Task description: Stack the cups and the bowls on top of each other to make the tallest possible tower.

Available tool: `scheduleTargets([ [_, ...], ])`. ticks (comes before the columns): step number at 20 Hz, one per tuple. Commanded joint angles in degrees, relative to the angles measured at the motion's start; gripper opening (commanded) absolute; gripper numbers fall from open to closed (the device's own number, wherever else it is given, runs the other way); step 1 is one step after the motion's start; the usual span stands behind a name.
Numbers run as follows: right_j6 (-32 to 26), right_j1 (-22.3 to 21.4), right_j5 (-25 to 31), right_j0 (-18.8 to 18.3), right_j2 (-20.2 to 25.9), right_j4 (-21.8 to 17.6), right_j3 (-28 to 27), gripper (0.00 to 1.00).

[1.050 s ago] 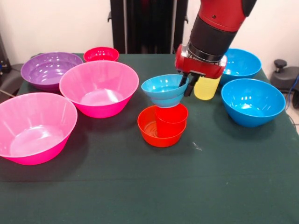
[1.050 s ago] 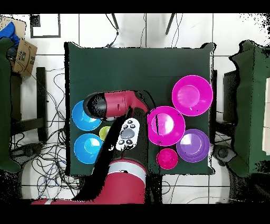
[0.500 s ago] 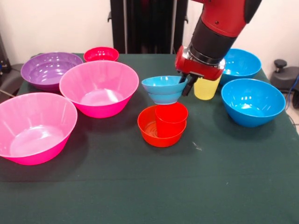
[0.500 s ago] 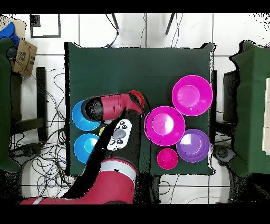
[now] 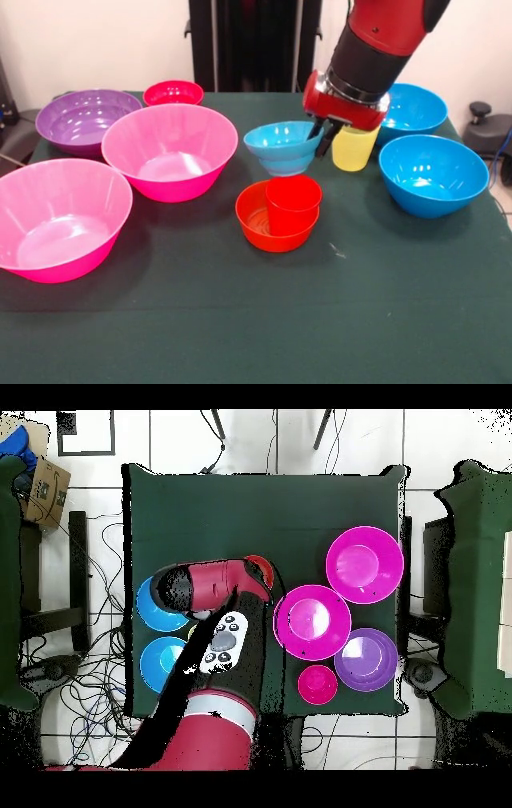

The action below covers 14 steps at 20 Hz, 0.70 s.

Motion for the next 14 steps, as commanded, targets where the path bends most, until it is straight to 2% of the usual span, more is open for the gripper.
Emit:
scheduleTargets([
  [1,2.82,-3.29,11.97,-1.23,4.11,2.06,-3.37,0.00],
  [5,1.56,-4.83,12.74,-2.15,4.48,1.81,-3.53,0.00],
  [10,3.04,-5.41,13.95,-2.15,4.52,1.75,-4.04,0.00],
  [14,5.20,-3.82,9.57,-2.04,5.08,1.80,-5.06,0.00],
])
